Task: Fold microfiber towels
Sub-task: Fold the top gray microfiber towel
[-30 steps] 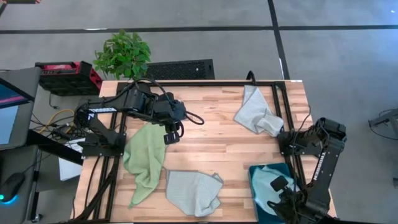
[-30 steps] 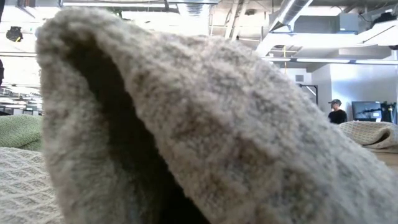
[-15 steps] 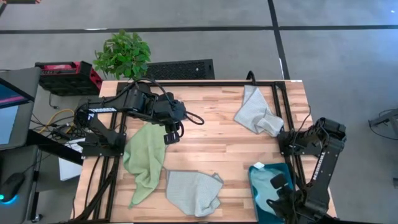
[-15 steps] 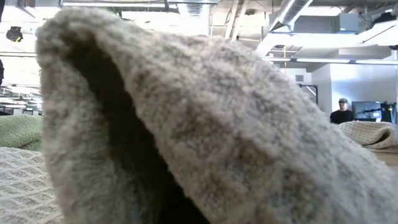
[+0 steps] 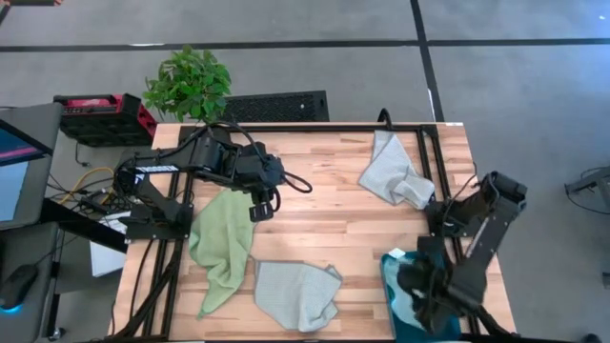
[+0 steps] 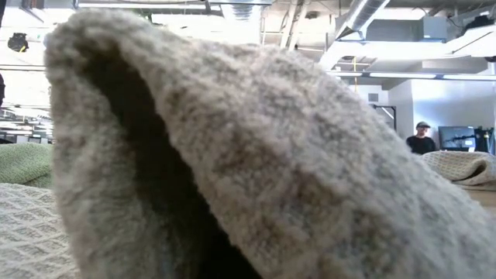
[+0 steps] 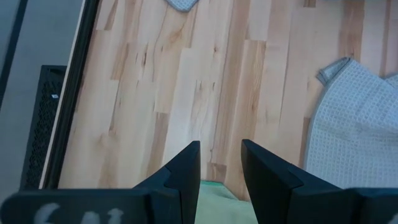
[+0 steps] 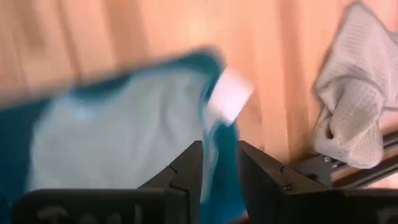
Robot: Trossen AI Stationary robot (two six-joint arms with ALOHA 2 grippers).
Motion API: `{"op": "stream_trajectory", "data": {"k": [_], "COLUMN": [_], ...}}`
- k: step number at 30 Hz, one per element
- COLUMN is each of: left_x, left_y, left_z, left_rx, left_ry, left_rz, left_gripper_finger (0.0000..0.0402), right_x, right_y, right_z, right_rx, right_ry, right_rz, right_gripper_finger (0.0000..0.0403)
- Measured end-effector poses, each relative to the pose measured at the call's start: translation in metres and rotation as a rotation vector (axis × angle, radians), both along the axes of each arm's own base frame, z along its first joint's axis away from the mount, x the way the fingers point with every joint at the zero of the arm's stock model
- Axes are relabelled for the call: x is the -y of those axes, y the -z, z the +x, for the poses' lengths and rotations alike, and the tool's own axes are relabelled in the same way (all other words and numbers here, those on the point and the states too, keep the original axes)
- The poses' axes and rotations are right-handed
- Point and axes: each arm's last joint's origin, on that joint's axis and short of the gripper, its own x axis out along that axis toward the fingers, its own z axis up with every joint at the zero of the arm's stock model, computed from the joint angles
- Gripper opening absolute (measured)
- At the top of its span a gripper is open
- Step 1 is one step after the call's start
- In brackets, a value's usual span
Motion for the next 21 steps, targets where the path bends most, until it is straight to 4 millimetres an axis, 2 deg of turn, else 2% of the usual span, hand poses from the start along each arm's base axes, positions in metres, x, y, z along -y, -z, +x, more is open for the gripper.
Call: {"op": "stream_trajectory", "data": {"k": [7, 13, 17, 21], "left_x": [0.000, 0.000, 0.000, 0.000], "left_y": [0.000, 0.001, 0.001, 0.001], "left_z": [0.000, -0.001, -0.002, -0.002], "left_rx": [-0.006, -0.024, -0.027, -0.036], "left_ry": [0.025, 0.032, 0.032, 0.033], "left_rz": [0.014, 0.019, 0.019, 0.020], "left_gripper_finger": [0.0109, 0.0109, 0.0109, 0.0109], "right_x": [0.050, 0.092, 0.117, 0.142], "right_y": [-0.034, -0.053, -0.054, -0.044], "right_z": [0.016, 0.027, 0.033, 0.032], "right_rx": [0.162, 0.255, 0.260, 0.204], "right_ry": [0.188, 0.344, 0.429, 0.510], "right_rz": [0.048, 0.075, 0.066, 0.056], "right_gripper_finger": [0.0118, 0.0118, 0.0118, 0.0118]}}
